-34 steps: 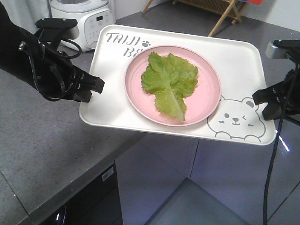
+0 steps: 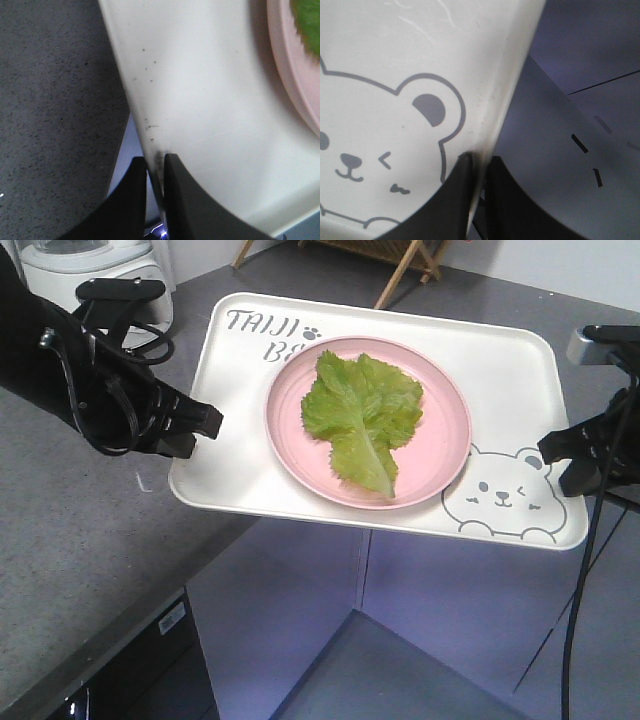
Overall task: Transfer vegetables to tray and serve
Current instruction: 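Turn the base away from the counter while holding the tray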
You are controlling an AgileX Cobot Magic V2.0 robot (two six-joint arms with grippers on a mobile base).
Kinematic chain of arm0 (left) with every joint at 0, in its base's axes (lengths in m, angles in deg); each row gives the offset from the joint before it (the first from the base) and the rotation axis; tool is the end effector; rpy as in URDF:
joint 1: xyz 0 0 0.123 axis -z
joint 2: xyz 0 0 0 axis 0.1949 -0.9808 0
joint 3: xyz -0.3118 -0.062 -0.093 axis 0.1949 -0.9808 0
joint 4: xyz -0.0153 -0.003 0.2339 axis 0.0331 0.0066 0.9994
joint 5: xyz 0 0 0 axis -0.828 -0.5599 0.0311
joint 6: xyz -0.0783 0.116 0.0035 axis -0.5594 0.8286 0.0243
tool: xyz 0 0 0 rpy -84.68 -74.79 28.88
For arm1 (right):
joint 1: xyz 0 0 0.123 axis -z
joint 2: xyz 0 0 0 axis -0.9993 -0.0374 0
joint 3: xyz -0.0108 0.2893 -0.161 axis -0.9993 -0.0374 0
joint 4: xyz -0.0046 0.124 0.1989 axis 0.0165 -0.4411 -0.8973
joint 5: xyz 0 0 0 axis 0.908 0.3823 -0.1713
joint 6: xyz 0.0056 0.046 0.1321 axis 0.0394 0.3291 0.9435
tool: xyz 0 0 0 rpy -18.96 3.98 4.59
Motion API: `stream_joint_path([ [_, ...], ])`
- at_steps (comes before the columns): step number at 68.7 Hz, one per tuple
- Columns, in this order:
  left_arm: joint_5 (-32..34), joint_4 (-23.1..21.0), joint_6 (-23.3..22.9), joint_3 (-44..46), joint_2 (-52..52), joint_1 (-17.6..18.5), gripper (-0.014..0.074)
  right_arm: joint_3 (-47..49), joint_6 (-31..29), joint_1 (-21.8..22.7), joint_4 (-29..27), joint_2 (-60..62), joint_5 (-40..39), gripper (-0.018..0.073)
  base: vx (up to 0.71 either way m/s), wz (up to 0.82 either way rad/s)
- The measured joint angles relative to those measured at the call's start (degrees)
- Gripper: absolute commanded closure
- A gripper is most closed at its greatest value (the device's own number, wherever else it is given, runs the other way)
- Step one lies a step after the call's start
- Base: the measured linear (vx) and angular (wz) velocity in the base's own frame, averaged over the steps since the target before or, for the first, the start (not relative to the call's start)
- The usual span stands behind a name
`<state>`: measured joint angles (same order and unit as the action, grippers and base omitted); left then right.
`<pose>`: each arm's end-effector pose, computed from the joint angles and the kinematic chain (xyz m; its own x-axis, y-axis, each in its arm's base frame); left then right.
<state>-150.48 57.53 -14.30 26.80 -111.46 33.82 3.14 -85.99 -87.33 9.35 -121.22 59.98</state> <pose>0.3021 -0.1479 0.3735 -0.8183 0.2352 -0.5244 0.3744 0.9104 -0.1759 0.2955 0.0276 0.3423 -0.9079 -0.1581 -0.3882 -0.2265 0.9643 0.1370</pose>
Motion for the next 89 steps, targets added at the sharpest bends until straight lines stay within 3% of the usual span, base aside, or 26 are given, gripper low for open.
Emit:
stream_joint_path([
  [89,0.0,0.0,0.0,0.0,0.0,0.0,0.0602,0.0,0.0,0.0,0.0,0.0,0.02,0.0555,-0.02,-0.24],
])
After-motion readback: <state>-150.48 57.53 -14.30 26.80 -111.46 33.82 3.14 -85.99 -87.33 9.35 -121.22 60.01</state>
